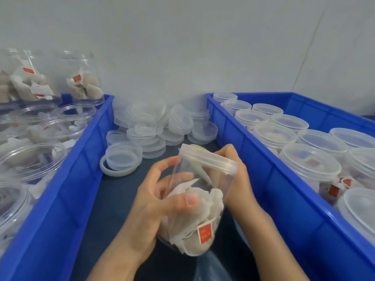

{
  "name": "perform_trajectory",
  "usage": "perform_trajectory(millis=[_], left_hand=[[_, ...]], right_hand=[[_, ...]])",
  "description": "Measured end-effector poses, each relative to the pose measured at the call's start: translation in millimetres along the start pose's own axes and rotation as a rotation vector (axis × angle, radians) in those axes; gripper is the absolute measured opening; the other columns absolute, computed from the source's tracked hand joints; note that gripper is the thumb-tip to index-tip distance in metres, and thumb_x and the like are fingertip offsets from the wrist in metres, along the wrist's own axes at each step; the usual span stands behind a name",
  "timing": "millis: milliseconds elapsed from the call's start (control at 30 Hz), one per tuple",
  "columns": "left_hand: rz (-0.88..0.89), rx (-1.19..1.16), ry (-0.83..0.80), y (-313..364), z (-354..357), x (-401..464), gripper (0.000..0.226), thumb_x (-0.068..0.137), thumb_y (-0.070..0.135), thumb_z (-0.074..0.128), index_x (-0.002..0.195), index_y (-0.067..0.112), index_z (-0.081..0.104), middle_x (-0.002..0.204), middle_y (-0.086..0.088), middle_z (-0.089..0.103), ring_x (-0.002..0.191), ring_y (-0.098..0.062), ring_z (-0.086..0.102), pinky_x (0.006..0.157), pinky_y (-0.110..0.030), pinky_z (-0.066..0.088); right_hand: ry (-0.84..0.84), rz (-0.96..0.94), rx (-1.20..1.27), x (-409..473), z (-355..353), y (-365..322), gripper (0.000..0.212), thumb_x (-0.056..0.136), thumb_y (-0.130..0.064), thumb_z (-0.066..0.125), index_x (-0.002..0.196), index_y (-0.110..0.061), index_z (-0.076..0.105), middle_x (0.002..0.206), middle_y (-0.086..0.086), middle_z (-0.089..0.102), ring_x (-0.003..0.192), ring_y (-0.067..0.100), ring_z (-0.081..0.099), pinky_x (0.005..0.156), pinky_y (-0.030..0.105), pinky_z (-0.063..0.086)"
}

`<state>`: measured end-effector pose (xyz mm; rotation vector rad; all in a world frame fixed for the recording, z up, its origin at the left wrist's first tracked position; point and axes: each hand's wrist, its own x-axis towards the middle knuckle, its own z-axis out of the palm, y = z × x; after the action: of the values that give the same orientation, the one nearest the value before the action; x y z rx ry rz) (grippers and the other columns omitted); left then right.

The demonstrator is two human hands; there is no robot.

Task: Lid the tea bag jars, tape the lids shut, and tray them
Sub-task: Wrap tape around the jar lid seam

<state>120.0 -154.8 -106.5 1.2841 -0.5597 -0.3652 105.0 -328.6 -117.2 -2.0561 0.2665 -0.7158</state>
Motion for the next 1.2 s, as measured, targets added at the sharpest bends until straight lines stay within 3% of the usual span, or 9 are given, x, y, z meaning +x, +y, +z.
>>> perform_trajectory(millis=[133,300,433,567,767,867,967,1100,1200], left_hand=[[-0.045,0.006,-0.040,-4,-8,3,0.082,0.045,0.034,0.075,0.124,0.029,0.054,0.117,-0.001,0.067,0.113,-0.018,0.061,0.093,-0.039,0.048],[-0.021,0.124,-0.041,2,-12,3,0.087,0.050,0.043,0.074,0.133,0.030,0.050,0.128,0.008,0.060,0.117,-0.005,0.056,0.092,-0.021,0.049],[0.069,0.364,0.119,6,-9,0,0.089,0.043,0.056,0.074,0.127,0.043,0.048,0.130,0.022,0.051,0.117,0.002,0.050,0.097,-0.028,0.045],[0.194,0.575,0.125,10,-5,-2,0.076,0.049,0.054,0.076,0.120,0.049,0.049,0.119,0.034,0.051,0.111,0.010,0.047,0.088,-0.005,0.037],[0.172,0.708,0.280,-4,12,-1,0.111,0.040,0.051,0.081,0.139,0.034,0.032,0.130,0.027,0.036,0.124,0.001,0.037,0.101,-0.022,0.037],[0.169,0.701,0.416,-10,11,3,0.109,0.030,0.047,0.084,0.127,0.037,0.038,0.122,0.024,0.041,0.116,0.000,0.042,0.094,-0.027,0.042],[0.174,0.638,0.516,-10,0,4,0.093,0.025,0.061,0.076,0.109,0.046,0.040,0.109,0.025,0.049,0.101,0.014,0.046,0.075,-0.012,0.040],[0.121,0.489,0.559,-9,-12,9,0.105,0.024,0.060,0.075,0.119,0.024,0.049,0.113,0.009,0.058,0.102,-0.004,0.057,0.086,-0.030,0.050],[0.101,0.353,0.502,-5,-16,10,0.098,0.024,0.052,0.078,0.114,0.023,0.054,0.107,0.008,0.065,0.099,-0.004,0.061,0.085,-0.026,0.048]], right_hand=[[0.012,-0.038,-0.073,-1,-1,-1,0.037,0.075,-0.023,0.075,0.076,-0.037,0.042,0.083,-0.022,0.059,0.062,-0.001,0.052,0.051,0.026,0.042],[0.016,0.034,-0.137,-4,3,-2,0.033,0.075,-0.020,0.070,0.078,-0.037,0.042,0.087,-0.025,0.057,0.070,0.000,0.053,0.056,0.032,0.048],[0.023,0.059,-0.111,-5,6,-1,0.027,0.078,-0.031,0.070,0.077,-0.038,0.044,0.085,-0.024,0.058,0.068,0.001,0.054,0.057,0.033,0.050],[0.044,0.071,-0.088,-5,3,-3,0.028,0.078,-0.044,0.070,0.076,-0.036,0.043,0.083,-0.022,0.059,0.066,0.002,0.053,0.055,0.029,0.045],[0.012,0.026,-0.336,-14,15,-15,0.026,0.083,-0.037,0.058,0.077,-0.029,0.034,0.082,-0.010,0.052,0.069,0.015,0.052,0.063,0.038,0.047],[-0.094,0.012,-0.380,-17,19,-20,0.025,0.084,-0.039,0.057,0.084,-0.030,0.034,0.091,-0.011,0.047,0.075,0.015,0.053,0.066,0.038,0.047],[-0.202,-0.022,-0.286,-19,20,-16,0.033,0.080,-0.027,0.063,0.104,-0.035,0.041,0.106,-0.019,0.047,0.091,0.006,0.055,0.075,0.033,0.049],[-0.285,-0.134,-0.178,-18,19,-10,0.063,0.086,-0.004,0.056,0.128,-0.049,0.042,0.118,-0.031,0.051,0.109,-0.008,0.050,0.091,0.017,0.044],[-0.222,-0.134,-0.248,-13,14,-7,0.054,0.089,-0.028,0.060,0.122,-0.062,0.034,0.092,-0.030,0.060,0.082,-0.004,0.055,0.075,0.019,0.046]])
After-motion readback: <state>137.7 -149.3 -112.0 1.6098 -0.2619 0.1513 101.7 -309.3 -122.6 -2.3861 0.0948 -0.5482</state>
